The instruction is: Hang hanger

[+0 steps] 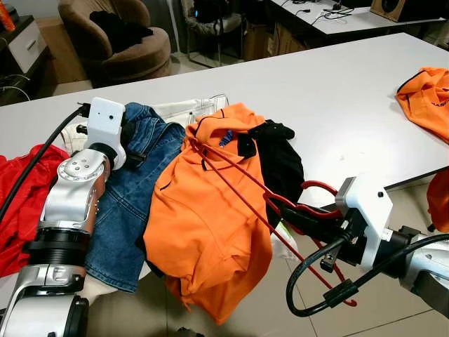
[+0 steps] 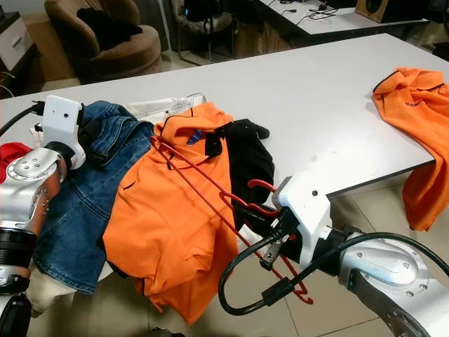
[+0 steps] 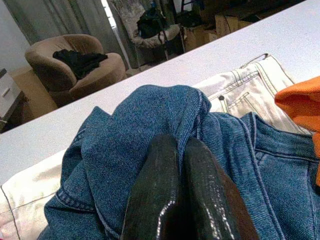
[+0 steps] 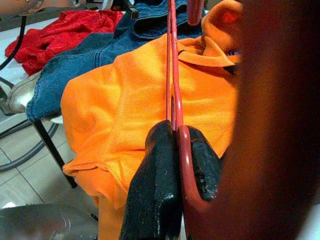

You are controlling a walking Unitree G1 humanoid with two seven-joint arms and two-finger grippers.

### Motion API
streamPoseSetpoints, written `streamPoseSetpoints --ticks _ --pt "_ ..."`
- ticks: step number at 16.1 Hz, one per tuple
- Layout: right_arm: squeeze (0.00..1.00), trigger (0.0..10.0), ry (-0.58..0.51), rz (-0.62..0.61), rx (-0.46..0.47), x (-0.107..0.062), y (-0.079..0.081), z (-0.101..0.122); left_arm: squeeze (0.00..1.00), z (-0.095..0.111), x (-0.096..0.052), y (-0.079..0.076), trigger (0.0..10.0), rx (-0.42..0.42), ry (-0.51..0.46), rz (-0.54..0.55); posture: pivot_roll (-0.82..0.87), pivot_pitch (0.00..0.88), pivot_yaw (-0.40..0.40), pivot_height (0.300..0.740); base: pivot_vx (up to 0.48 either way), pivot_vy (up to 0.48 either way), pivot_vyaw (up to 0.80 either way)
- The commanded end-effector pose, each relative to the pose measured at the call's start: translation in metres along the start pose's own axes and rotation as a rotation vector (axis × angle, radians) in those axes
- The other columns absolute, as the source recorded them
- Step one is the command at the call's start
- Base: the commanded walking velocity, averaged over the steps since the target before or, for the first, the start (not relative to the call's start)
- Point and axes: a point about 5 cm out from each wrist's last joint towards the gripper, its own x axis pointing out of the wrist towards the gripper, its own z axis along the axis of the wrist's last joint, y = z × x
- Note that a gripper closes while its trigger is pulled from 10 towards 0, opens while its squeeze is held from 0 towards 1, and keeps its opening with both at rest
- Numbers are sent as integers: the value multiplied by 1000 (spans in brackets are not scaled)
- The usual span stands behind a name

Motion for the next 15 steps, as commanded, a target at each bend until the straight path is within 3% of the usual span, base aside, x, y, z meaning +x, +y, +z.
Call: streamPoseSetpoints --ticks 1,6,8,9,13,15 --pt "0 10000 -8 9 -9 1 1 2 0 1 0 3 0 -11 0 4 -242 0 76 740 0 0 0" --pt "0 10000 -8 9 -9 1 1 2 0 1 0 3 0 -11 0 4 -242 0 76 740 0 0 0" --pt "0 10000 -91 -86 -17 14 -5 8 0 56 5 -16 0 -205 -214 -205 -228 0 78 740 0 0 0" --pt "0 10000 -100 -96 -18 16 -6 9 0 60 5 -19 0 -224 -233 -228 -224 0 73 740 0 0 0" --pt "0 10000 -101 -96 -27 17 -8 10 0 55 1 -23 0 -220 -221 -240 -221 0 68 740 0 0 0" --pt "0 10000 -107 -106 -33 19 -10 10 0 66 0 -24 0 -214 -267 -267 -221 0 68 740 0 0 0"
